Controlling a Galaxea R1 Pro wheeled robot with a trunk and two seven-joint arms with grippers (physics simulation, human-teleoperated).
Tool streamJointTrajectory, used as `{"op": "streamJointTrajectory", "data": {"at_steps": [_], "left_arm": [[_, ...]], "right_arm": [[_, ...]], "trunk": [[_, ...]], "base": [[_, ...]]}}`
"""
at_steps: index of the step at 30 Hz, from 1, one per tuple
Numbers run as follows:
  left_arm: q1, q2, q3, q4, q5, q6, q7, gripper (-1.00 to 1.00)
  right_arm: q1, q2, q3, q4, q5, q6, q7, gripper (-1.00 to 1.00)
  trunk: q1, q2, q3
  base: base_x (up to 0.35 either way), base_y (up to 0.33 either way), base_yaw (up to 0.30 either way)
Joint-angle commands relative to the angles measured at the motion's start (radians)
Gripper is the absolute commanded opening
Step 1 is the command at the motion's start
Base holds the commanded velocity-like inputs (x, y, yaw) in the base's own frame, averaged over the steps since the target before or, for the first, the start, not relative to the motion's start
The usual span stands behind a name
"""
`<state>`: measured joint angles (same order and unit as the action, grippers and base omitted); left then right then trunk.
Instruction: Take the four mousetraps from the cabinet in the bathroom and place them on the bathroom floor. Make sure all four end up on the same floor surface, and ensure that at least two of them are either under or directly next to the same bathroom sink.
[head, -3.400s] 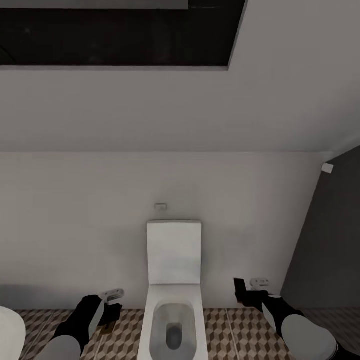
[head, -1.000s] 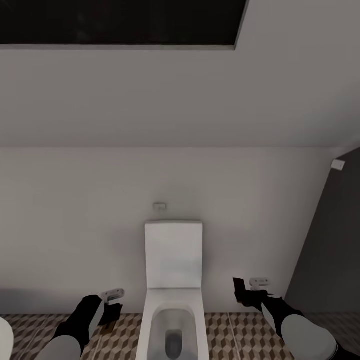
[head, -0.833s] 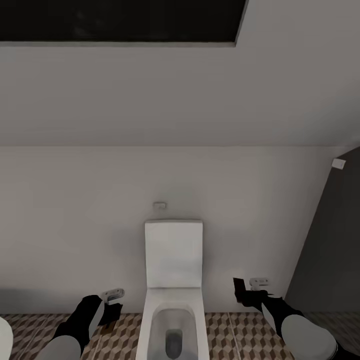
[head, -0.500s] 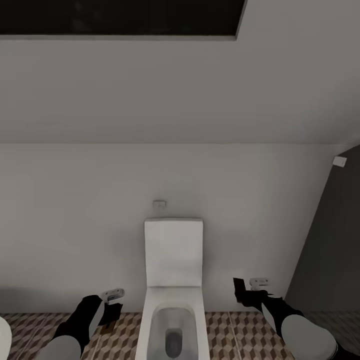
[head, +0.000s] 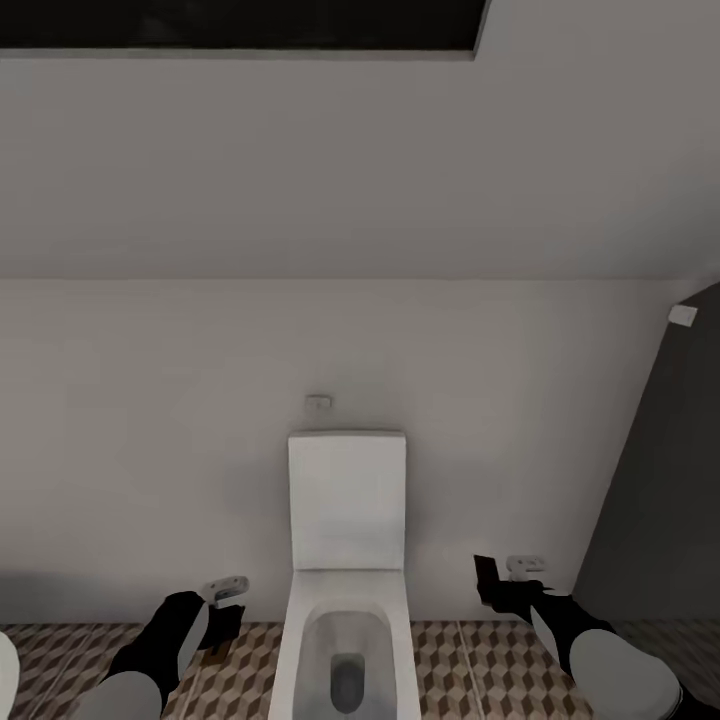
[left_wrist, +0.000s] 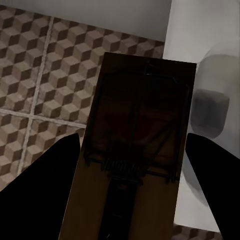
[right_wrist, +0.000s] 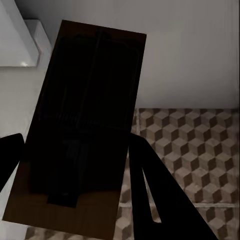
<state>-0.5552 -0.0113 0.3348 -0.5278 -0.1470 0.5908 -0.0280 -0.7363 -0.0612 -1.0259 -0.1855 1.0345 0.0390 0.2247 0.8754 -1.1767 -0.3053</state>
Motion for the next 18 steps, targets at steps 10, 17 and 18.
{"op": "streamJointTrajectory", "data": {"at_steps": [10,17,18], "left_arm": [[0.000,0.022,0.002,-0.007,-0.002,-0.002,0.005,-1.00],[0.000,0.076,0.005,-0.011,0.001,-0.002,0.006,-1.00],[0.000,0.082,0.005,-0.011,0.001,-0.002,0.006,-1.00]], "right_arm": [[0.000,-0.020,0.000,-0.003,-0.004,-0.001,-0.003,-1.00],[0.000,-0.028,-0.001,-0.001,-0.005,-0.002,-0.004,-1.00],[0.000,-0.028,0.000,0.000,-0.004,-0.001,-0.004,-1.00]], "trunk": [[0.038,-0.070,-0.031],[0.065,-0.119,-0.053],[0.069,-0.126,-0.056]], "base": [[0.000,0.000,0.000],[0.000,0.000,0.000],[0.000,0.000,0.000]]}}
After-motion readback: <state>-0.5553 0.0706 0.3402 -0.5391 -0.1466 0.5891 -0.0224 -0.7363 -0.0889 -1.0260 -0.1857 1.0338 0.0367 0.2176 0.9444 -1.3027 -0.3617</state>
